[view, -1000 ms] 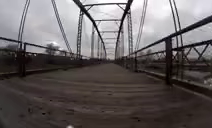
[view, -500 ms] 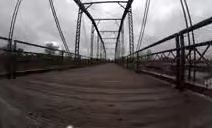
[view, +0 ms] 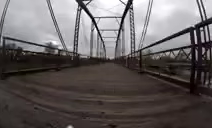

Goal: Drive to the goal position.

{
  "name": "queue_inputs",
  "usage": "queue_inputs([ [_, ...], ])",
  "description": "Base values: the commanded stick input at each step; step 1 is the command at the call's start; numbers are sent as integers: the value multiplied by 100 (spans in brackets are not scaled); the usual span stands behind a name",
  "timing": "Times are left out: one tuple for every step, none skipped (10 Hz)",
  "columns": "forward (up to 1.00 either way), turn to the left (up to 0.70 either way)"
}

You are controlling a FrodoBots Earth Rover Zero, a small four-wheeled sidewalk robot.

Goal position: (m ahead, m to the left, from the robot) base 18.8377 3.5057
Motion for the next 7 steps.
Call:
queue_inputs([
  [100,0],
  [100,0],
  [100,0],
  [100,0],
  [100,0],
  [100,0],
  [100,0],
])
